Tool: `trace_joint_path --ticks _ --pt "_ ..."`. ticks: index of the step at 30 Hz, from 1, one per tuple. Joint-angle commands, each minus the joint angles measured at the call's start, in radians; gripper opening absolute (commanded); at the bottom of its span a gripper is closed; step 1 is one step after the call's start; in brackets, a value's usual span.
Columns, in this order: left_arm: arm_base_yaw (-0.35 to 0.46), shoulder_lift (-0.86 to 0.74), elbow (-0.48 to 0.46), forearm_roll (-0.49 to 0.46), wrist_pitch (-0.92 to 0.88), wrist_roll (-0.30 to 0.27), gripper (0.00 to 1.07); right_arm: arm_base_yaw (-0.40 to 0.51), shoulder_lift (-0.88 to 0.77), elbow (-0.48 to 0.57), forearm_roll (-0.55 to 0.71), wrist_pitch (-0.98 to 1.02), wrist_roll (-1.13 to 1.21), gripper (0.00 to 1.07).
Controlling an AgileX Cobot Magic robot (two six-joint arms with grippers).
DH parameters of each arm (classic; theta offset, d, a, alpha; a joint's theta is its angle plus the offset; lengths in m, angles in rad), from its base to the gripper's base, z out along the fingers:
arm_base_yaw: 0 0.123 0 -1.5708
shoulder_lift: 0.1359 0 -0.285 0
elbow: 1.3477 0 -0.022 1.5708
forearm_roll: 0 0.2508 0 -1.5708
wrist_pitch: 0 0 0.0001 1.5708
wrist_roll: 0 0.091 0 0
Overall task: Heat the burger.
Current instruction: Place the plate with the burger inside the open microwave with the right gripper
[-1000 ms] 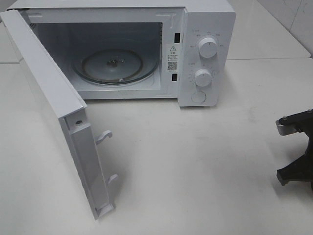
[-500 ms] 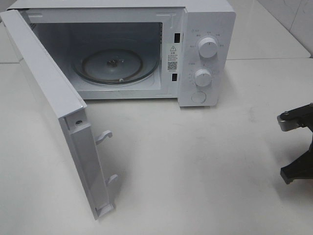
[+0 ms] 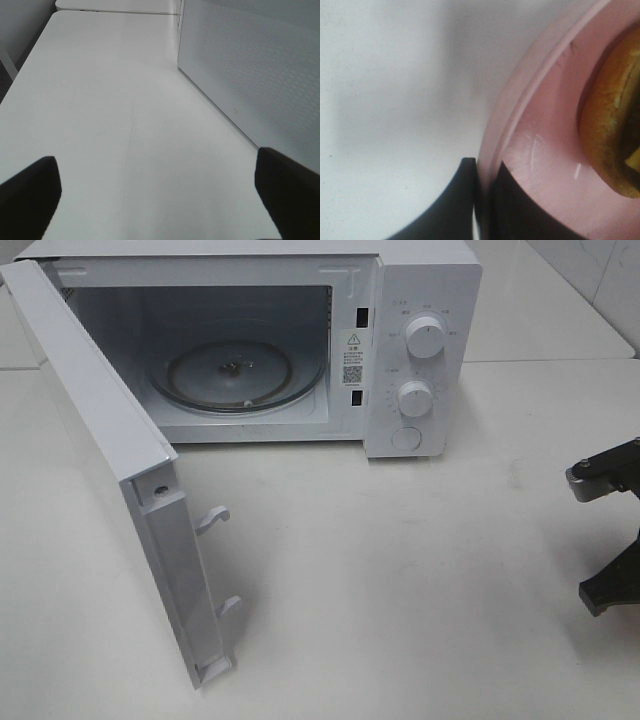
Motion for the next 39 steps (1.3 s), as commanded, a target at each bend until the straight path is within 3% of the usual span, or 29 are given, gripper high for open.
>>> trace_joint_path --ticks 1,25,39 --pt "-0.001 -0.018 0.001 -0.009 -0.015 0.000 0.98 0.039 -0.015 -0.004 -0.070 0.057 0.025 0.00" --pt "-0.001 -0.018 0.001 -0.009 -0.015 0.000 0.98 0.247 -0.113 -0.004 -0.105 0.138 0.001 0.00" --pt "-0.001 -0.018 0.001 -0.009 -0.015 0.000 0.98 0.429 -0.225 -0.004 -0.114 0.212 -0.138 0.00"
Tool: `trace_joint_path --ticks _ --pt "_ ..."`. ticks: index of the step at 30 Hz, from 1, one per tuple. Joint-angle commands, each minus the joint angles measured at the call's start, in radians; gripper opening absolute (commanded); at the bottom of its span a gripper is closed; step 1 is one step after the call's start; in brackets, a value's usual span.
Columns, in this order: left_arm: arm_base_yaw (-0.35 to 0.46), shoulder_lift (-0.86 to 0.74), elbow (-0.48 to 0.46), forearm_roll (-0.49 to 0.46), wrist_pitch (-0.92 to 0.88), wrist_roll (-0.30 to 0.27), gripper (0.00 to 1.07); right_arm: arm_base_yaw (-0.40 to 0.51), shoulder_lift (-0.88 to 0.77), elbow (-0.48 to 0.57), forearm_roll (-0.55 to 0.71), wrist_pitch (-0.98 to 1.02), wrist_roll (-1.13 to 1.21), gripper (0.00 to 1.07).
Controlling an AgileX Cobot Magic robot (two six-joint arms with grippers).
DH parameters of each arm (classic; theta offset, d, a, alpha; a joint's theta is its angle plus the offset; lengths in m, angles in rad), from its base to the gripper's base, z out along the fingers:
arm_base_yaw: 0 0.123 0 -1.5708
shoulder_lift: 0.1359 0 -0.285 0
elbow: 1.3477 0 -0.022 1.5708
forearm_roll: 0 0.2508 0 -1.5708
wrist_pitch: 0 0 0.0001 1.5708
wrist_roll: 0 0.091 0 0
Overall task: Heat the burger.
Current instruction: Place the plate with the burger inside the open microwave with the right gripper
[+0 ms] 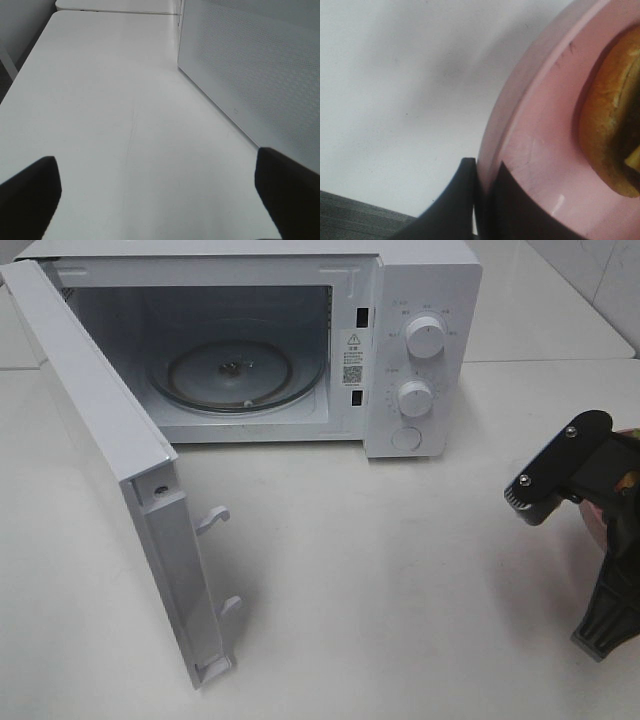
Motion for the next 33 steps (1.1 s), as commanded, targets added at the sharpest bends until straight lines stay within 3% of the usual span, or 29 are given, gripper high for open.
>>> trace_joint_path --ticks 1,19,33 --pt "-0.001 -0.018 0.001 -0.009 -0.015 0.000 0.98 0.056 -0.027 -0.005 -0.057 0.055 -0.060 0.00" --pt "-0.001 -0.018 0.001 -0.009 -0.015 0.000 0.98 0.299 -0.059 -0.005 -0.058 0.036 -0.242 0.00" --pt "-0.001 -0.018 0.001 -0.009 -0.015 0.000 0.98 0.381 -0.059 -0.005 -0.055 -0.069 -0.440 0.00"
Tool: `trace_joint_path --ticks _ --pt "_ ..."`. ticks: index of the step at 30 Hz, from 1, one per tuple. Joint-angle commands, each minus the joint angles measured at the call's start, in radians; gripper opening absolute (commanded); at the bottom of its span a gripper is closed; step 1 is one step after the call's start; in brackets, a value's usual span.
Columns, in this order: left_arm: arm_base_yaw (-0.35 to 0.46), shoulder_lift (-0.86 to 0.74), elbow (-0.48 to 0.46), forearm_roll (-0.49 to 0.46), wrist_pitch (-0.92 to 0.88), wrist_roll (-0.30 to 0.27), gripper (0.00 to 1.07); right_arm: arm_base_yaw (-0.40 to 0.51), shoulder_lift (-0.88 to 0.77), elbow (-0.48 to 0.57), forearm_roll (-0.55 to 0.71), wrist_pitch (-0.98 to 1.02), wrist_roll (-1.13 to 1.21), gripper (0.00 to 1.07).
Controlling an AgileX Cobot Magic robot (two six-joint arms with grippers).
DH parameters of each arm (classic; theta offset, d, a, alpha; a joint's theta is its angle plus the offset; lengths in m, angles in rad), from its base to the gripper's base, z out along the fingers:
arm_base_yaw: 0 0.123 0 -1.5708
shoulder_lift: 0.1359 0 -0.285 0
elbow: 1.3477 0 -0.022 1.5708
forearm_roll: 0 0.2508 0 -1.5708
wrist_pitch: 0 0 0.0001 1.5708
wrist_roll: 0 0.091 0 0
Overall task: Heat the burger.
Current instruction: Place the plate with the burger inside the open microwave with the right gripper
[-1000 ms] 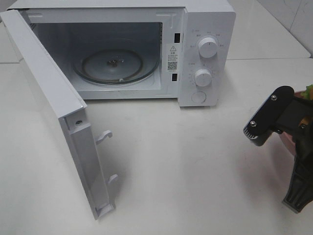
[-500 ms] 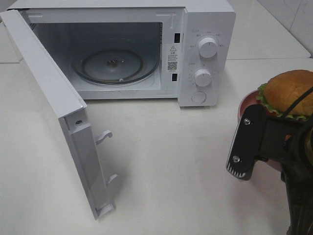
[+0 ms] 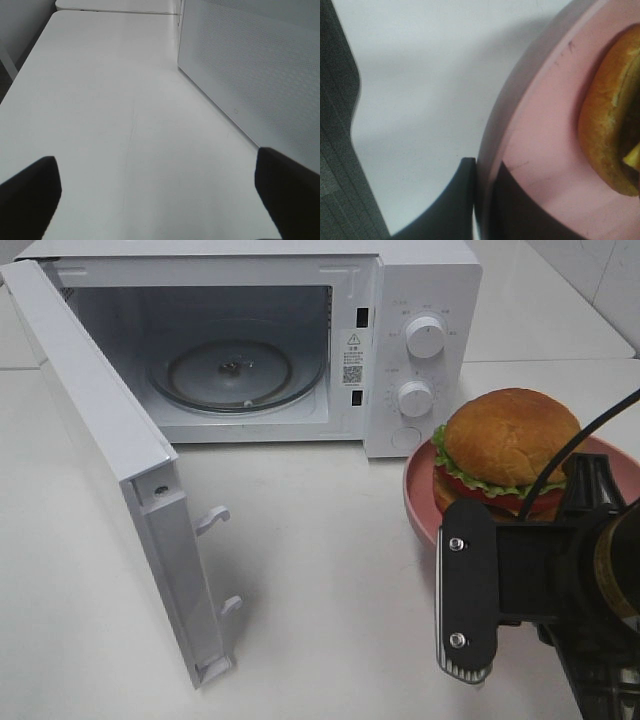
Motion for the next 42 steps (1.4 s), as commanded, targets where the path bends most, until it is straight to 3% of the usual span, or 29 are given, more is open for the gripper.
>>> trace_joint_path --ticks 1,25,34,42 --pt "-0.001 -0.018 0.001 -0.009 -0.015 0.000 0.98 0.006 -0.010 -0.005 -0.056 -0.035 -0.090 0.00" --pt "-0.001 -0.018 0.001 -0.009 -0.015 0.000 0.98 0.005 -0.010 -0.006 -0.110 -0.164 -0.386 0.01" --pt "-0.001 -0.018 0.001 -0.009 -0.015 0.000 0.98 -0.154 -0.010 -0.006 0.026 -0.276 -0.767 0.01" --pt "-0.001 -0.018 0.001 -0.009 -0.015 0.000 0.98 -0.287 -0.010 -0.006 0.225 -0.379 -1.105 0.01"
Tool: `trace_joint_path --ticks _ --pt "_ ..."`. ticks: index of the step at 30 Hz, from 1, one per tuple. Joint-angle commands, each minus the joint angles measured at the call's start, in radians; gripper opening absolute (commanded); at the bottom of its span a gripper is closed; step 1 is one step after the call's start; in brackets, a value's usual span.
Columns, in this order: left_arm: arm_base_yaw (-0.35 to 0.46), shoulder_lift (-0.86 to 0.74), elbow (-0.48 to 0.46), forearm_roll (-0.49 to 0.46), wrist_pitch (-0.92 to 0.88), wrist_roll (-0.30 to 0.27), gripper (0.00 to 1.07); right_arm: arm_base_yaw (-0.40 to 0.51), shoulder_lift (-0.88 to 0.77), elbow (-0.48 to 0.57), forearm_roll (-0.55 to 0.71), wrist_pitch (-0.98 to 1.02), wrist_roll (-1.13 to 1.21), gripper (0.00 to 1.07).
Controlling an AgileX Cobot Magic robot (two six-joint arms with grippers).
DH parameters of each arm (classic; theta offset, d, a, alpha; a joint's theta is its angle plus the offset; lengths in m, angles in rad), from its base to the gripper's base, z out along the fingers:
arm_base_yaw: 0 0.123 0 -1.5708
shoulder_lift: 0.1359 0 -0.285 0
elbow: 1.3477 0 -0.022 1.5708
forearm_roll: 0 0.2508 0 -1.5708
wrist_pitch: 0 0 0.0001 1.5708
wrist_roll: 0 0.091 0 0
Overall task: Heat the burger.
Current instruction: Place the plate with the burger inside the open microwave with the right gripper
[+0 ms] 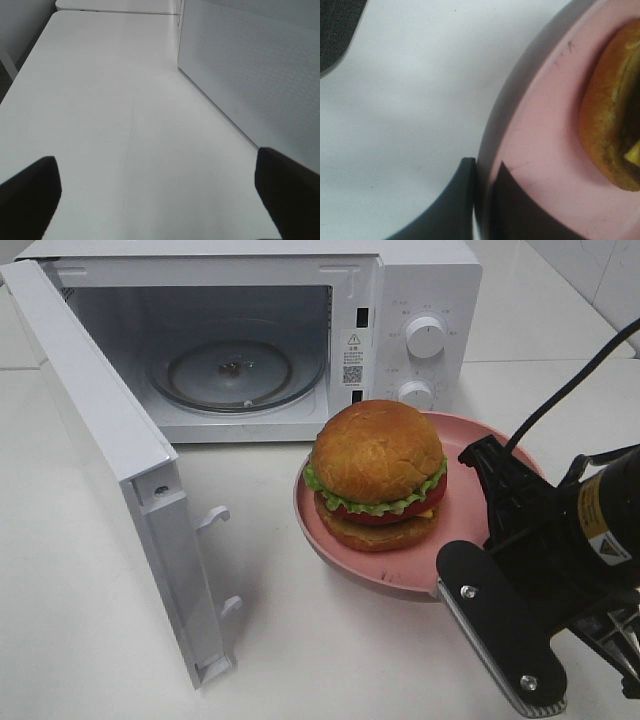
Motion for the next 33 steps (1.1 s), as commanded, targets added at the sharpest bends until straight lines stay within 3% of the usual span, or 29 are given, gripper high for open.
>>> trace_joint_path --ticks 1,14,28,33 --pt "-0.001 -0.018 0.001 -0.009 -0.015 0.000 0.98 -0.074 -0.011 -0.006 0.098 -0.084 -0.210 0.01" --pt "-0.001 -0.018 0.001 -0.009 -0.015 0.000 0.98 -0.249 -0.011 -0.013 0.340 -0.119 -0.651 0.01" --pt "-0.001 -0.018 0.001 -0.009 -0.015 0.000 0.98 -0.249 0.058 -0.136 0.341 -0.079 -0.651 0.01" --pt "-0.001 -0.018 0.001 -0.009 -0.015 0.000 0.98 -0.246 0.107 -0.187 0.395 -0.081 -0.658 0.01"
